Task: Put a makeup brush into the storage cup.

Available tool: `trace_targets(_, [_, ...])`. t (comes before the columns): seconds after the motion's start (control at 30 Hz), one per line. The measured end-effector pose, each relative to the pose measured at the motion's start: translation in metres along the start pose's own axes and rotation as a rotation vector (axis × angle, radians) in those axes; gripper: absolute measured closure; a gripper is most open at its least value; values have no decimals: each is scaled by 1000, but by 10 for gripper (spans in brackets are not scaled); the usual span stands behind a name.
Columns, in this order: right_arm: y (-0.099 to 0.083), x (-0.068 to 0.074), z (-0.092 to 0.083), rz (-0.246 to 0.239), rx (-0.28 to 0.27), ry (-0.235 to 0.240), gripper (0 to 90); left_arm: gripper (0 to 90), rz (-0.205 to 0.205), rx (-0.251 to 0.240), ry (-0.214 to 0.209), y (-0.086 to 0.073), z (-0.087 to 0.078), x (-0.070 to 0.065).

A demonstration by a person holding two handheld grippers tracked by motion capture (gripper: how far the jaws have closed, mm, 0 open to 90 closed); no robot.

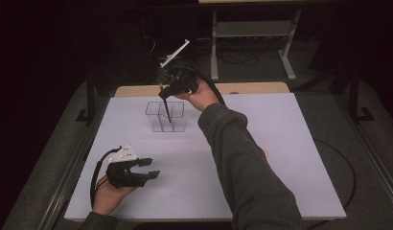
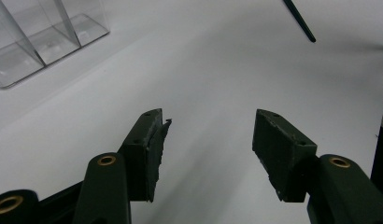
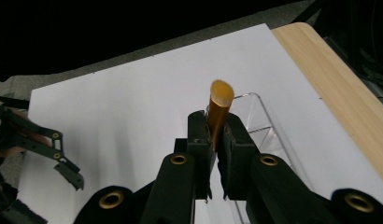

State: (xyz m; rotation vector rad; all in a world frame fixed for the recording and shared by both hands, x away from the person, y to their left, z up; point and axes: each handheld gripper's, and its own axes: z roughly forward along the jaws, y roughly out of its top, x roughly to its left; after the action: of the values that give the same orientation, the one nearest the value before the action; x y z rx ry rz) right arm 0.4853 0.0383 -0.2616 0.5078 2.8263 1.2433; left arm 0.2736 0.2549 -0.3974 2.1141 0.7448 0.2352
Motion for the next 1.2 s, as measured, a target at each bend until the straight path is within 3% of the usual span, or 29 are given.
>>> trace_targets(0.37, [12, -12, 3, 27, 1, -29, 829, 417, 9, 0, -1, 0, -2, 2])
trace_targets(0.63, [19, -17, 9, 13, 13, -54, 829, 412, 18, 2, 1, 0, -3, 2])
trace_targets(1.2, [18, -27, 21, 41, 27, -86, 829, 397, 22, 2, 5, 1, -3, 2])
